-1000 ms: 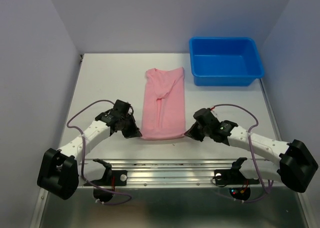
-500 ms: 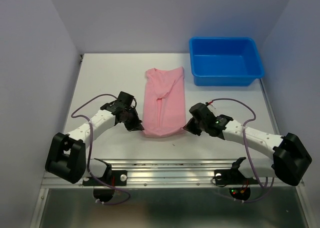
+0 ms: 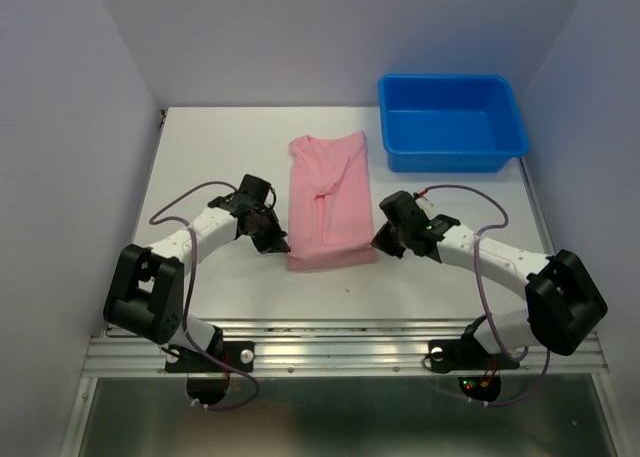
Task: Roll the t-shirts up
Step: Roll the T-shirt to the center of the board.
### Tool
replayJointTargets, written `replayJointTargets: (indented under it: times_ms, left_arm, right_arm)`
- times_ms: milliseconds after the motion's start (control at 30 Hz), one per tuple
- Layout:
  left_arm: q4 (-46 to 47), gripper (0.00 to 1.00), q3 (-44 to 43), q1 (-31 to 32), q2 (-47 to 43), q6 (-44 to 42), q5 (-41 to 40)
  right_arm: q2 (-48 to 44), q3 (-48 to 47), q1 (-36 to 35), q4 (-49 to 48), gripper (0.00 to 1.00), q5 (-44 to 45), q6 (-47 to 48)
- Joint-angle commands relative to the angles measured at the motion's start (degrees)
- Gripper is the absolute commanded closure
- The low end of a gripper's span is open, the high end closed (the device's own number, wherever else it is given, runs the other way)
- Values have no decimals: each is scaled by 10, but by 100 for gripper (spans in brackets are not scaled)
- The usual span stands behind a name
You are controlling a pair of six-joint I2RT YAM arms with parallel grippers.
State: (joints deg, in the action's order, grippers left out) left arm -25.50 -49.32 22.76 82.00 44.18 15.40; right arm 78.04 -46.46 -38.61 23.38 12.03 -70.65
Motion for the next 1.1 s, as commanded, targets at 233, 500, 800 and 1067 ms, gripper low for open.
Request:
replayJointTargets:
  times_ms: [233, 500, 800, 1067]
  left_arm:
    - [16, 100, -45, -10, 60, -21, -25]
    - [21, 100, -60, -12, 93, -45, -53]
    - [57, 61, -43, -13, 77, -86, -54]
    - [52, 23, -56, -13, -1, -121, -126]
  right_arm:
    - [65, -56, 23, -28, 99, 5, 37]
    - [117, -73, 28, -43, 98, 4, 46]
    - [94, -55, 28, -64, 45, 21, 67]
    - [26, -52, 21, -43, 36, 42, 127]
